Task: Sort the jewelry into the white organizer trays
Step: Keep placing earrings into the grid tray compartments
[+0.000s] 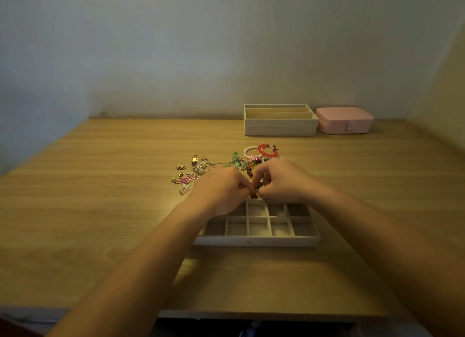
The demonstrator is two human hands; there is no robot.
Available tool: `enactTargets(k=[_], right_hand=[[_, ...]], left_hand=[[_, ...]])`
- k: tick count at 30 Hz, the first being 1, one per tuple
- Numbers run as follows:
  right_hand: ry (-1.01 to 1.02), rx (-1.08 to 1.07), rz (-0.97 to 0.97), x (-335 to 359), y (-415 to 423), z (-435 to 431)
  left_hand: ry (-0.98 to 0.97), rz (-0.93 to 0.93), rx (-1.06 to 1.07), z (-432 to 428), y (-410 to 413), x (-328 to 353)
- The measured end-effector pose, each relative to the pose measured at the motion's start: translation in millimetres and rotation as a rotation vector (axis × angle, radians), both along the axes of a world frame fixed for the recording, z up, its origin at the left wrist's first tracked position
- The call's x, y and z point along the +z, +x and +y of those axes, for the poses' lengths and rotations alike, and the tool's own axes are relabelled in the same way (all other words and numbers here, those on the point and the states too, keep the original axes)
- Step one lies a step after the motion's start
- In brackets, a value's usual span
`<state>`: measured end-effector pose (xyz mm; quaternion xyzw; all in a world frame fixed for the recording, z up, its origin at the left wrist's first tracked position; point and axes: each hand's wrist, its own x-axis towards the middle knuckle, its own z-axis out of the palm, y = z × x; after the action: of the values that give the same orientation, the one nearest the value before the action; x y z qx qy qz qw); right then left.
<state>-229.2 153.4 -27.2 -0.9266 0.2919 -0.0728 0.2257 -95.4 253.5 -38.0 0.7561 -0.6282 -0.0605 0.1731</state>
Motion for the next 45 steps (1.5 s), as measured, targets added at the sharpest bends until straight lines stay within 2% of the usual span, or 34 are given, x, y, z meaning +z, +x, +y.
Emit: enactTargets(k=[5, 8, 11, 18, 26, 32, 45], right_hand=[[0.022, 0.014, 0.016, 1.4, 2.5, -0.7], [0.088, -0.01, -0.06, 0.1, -0.8, -6.6], [0.058, -0.056, -0.126, 0.8, -5.7, -11.3], [-0.075, -0.034, 0.003, -1.2, -2.0, -5.0], [-0.046, -0.022, -0.009, -1.9, -2.3, -3.1], [-0.107, -0.028, -0.051, -5.0, -1.8, -1.9], [-0.115, -0.022, 0.066, -2.8, 0.2, -2.7]], left_hand=[[0.05, 0.019, -0.017, -0.2, 2.9, 3.2], [0.096, 0.087, -0.022, 0.3, 5.3, 5.1], [0.113, 0.113, -0.029, 0.2, 5.4, 5.6], [0.133, 0.13, -0.026, -1.3, 5.8, 8.4], [0.134, 0.162, -0.033, -1.6, 7.3, 7.4], [0.138, 0.184, -0.032, -2.7, 9.5, 4.7], [0.144, 0.194, -0.032, -2.2, 10.9, 2.4]])
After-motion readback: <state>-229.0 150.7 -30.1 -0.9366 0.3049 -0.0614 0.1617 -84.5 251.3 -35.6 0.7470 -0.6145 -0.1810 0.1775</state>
